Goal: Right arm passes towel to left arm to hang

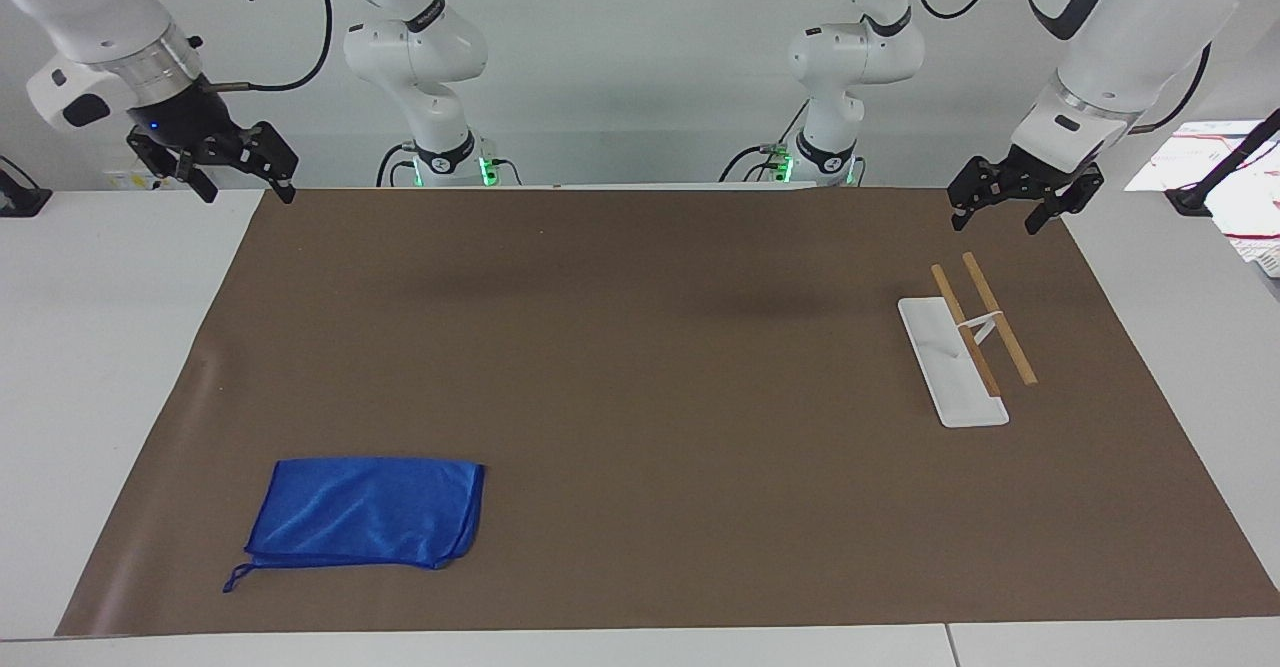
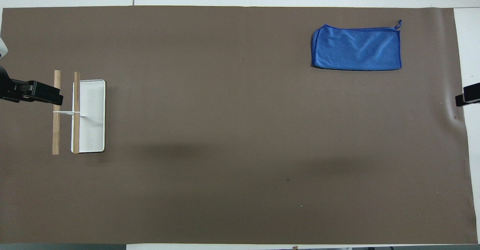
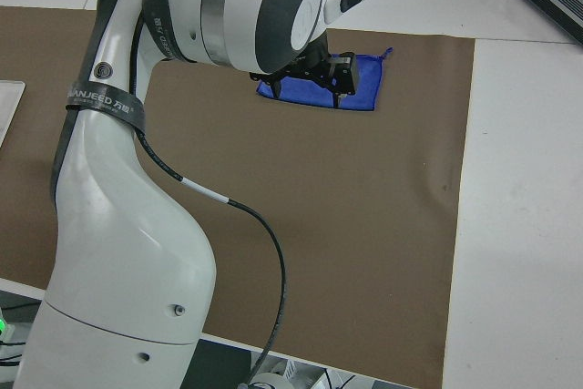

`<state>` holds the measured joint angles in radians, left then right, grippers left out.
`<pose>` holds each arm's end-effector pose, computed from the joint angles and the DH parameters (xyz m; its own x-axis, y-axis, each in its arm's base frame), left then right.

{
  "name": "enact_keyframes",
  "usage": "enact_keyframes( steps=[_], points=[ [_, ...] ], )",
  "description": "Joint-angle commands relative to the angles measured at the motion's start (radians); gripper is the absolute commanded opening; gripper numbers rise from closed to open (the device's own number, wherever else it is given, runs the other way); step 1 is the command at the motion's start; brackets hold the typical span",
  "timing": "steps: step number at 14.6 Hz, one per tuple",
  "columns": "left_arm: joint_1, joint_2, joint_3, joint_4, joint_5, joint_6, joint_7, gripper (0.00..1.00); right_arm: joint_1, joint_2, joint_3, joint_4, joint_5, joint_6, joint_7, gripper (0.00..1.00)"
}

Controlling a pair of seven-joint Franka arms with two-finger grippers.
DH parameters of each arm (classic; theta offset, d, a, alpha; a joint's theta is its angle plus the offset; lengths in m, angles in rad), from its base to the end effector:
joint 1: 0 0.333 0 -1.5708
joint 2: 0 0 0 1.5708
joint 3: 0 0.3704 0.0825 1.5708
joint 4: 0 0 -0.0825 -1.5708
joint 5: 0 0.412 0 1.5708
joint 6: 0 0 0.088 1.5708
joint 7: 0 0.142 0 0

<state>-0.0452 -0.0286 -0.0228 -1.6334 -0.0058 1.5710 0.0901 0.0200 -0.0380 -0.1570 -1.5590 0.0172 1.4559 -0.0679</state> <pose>0.5682 -0.0397 0.6292 0.9870 -0.1574 -0.0332 -0.1572 -0.9875 0.0082 0.5494 -0.0750 0.6615 0.9958 -0.0663 -0.0638 -0.0682 -0.9973 -0.0275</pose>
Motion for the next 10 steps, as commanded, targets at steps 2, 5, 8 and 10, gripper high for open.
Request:
enact_keyframes(
  steps=[2, 5, 8, 10],
  points=[
    [0.001, -0.02, 0.004, -0.017, -0.01, -0.003, 0.002, 1.0, -0.012, 0.001, 0.011, 0.008, -0.002, -0.011, 0.005, 1.0],
    [0.001, -0.02, 0.004, -0.017, -0.01, -0.003, 0.002, 1.0, -0.006, 0.003, 0.01, -0.013, 0.007, -0.008, 0.011, 1.0],
    [0.001, -0.02, 0.004, -0.017, -0.01, -0.003, 0.002, 1.0, -0.005, 0.001, 0.008, -0.019, 0.012, 0.007, 0.011, 1.0],
    [0.001, -0.022, 0.004, -0.017, -0.01, -0.003, 0.002, 1.0, 0.006, 0.0, 0.01, -0.024, 0.007, 0.027, -0.001, 1.0]
  ],
)
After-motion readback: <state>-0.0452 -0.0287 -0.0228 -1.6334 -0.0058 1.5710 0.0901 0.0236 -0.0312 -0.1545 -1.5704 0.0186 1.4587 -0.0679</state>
